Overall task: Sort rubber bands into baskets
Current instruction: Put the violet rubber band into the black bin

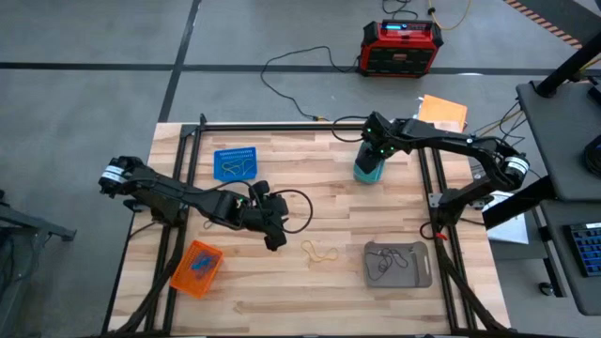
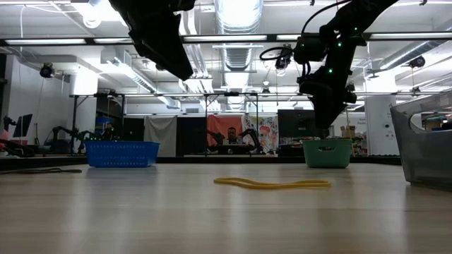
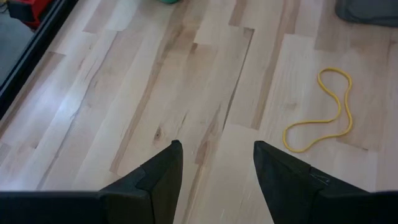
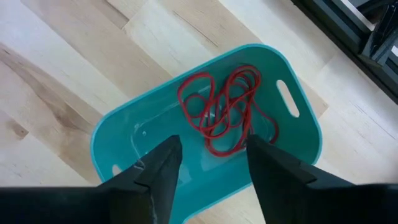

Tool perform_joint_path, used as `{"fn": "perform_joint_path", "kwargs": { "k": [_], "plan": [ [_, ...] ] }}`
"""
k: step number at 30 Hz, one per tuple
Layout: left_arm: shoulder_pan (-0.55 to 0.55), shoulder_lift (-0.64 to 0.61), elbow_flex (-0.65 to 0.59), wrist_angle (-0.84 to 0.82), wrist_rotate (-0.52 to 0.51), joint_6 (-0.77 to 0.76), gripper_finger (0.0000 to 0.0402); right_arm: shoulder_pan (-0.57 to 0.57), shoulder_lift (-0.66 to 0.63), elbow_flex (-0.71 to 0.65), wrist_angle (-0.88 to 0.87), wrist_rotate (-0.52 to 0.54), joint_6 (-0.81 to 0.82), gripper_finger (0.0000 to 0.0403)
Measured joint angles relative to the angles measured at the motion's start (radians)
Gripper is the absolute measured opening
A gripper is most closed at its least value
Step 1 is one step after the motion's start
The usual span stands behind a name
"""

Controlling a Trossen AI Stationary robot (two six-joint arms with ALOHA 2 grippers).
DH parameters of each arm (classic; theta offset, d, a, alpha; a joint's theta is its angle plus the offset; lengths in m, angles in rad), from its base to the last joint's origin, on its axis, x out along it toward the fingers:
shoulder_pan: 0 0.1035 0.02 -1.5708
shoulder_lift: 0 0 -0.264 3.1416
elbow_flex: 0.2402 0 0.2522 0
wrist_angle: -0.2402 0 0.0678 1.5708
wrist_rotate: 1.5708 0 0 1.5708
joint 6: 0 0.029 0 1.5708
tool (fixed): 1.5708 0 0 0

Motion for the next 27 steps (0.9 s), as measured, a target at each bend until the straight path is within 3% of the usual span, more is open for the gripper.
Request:
{"fn": "perform_joint_path", "kwargs": {
  "k": [15, 23, 27],
  "plan": [
    [0.000, 0.002, 0.000, 0.025, -0.002, -0.026, 0.0181, 0.022, -0.064, 0.053, 0.016, 0.002, -0.001, 0.0185],
    [0.000, 0.007, 0.000, 0.047, -0.038, -0.056, 0.0181, 0.168, -0.140, 0.054, 0.050, 0.021, 0.017, 0.0185],
    [0.000, 0.016, 0.000, 0.046, -0.050, -0.074, 0.0181, 0.275, -0.170, 0.053, 0.082, 0.089, 0.016, 0.0185]
  ]
}}
